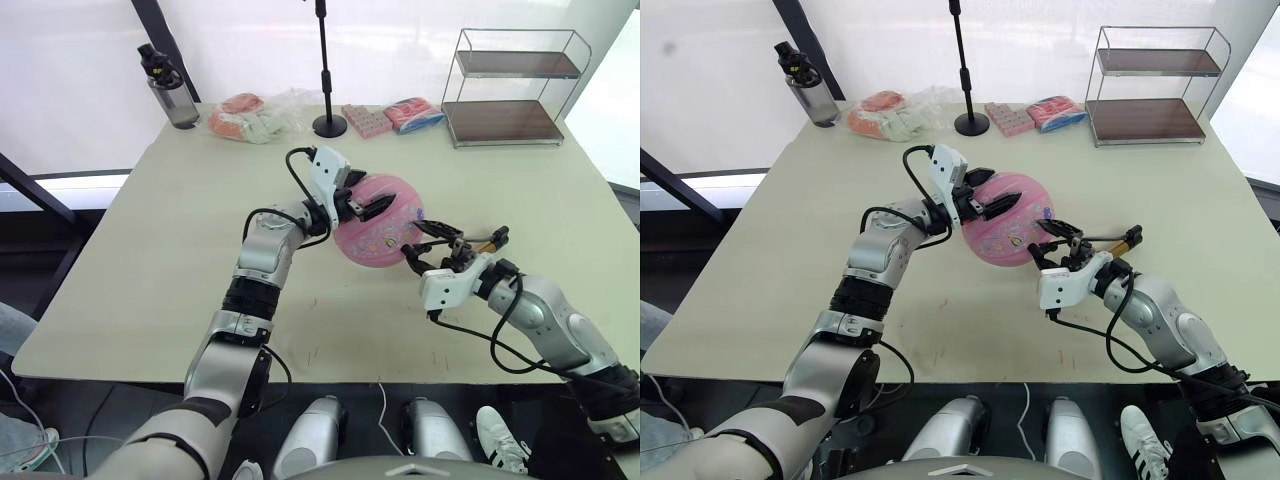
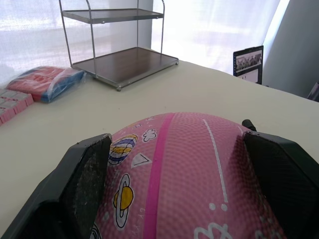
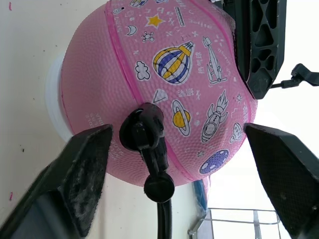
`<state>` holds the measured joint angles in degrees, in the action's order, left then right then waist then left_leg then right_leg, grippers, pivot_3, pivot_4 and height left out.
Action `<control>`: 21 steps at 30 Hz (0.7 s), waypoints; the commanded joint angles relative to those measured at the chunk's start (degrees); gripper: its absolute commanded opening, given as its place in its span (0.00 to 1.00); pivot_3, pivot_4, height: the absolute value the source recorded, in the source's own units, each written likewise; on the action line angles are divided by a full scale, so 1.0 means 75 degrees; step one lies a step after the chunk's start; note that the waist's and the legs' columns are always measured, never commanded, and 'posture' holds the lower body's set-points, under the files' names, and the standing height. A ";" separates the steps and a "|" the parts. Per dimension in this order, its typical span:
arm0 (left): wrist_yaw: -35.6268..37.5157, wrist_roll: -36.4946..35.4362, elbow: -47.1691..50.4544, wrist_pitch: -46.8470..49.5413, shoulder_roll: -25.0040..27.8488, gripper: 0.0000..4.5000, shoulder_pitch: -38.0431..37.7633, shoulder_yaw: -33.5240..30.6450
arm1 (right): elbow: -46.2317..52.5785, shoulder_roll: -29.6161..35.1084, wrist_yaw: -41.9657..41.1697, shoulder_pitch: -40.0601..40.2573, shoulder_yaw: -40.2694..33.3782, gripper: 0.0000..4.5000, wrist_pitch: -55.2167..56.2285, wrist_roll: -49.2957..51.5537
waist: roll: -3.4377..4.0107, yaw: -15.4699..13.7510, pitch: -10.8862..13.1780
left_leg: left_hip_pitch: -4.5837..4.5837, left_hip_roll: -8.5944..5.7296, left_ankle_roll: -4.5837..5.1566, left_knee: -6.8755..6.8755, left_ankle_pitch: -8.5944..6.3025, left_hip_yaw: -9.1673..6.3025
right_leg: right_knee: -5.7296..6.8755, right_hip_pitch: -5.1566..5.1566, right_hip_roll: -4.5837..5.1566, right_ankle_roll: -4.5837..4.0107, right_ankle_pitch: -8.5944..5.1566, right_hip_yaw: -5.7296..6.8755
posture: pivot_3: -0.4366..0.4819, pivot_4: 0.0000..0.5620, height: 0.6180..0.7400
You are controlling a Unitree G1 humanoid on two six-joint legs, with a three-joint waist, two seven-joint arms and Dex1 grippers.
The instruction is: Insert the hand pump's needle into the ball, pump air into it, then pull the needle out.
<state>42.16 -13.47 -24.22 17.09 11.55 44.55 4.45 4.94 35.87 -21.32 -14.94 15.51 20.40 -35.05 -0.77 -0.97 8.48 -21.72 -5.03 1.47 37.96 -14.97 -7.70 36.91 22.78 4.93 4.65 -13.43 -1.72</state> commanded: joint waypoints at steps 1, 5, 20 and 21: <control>-0.0104 0.0364 -0.0553 0.0367 -0.0100 1.00 -0.0340 0.0372 | 0.0018 -0.0037 0.0118 -0.0085 0.0025 0.50 0.0208 -0.0044 | 0.0000 0.0001 0.0000 | 0.0001 0.0000 0.0000 0.0000 0.0000 -0.0002 | -0.0001 -0.0003 0.0000 0.0000 0.0000 0.0003 | 0.48 0.27 1.00; -0.0159 0.0387 -0.0549 0.0364 -0.0096 1.00 -0.0393 0.0377 | -0.0020 -0.0054 0.0142 -0.0067 0.0025 0.09 0.0297 -0.0061 | 0.0001 0.0014 0.0000 | 0.0002 -0.0001 0.0000 0.0001 0.0000 -0.0006 | -0.0003 -0.0005 0.0000 0.0000 0.0000 0.0006 | 0.48 0.27 1.00; -0.1040 0.0596 -0.1077 -0.0074 -0.0641 1.00 -0.1057 0.0182 | 0.1058 -0.1522 -0.1236 0.1422 -0.1009 0.02 -0.2059 0.4415 | 0.0058 -0.0123 -0.0116 | 0.0009 -0.0020 0.0007 0.0002 -0.0005 -0.0038 | -0.0024 -0.0034 0.0014 0.0002 -0.0002 0.0028 | 0.48 0.27 1.00; -0.1057 0.0618 -0.1091 -0.0094 -0.0655 1.00 -0.1077 0.0193 | 0.1220 -0.1623 -0.1359 0.1489 -0.1063 0.02 -0.2305 0.4781 | 0.0064 -0.0148 -0.0119 | 0.0009 -0.0024 0.0010 0.0003 -0.0006 -0.0038 | -0.0024 -0.0034 0.0018 0.0003 -0.0003 0.0027 | 0.48 0.27 1.00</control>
<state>37.29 -12.89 -24.25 13.27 6.57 40.21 3.35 8.05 24.16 -28.89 -4.42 8.71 4.36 -5.70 -0.29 -2.09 7.58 -21.65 -5.25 1.56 37.98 -15.03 -7.98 36.72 22.52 5.08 4.68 -13.45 -1.52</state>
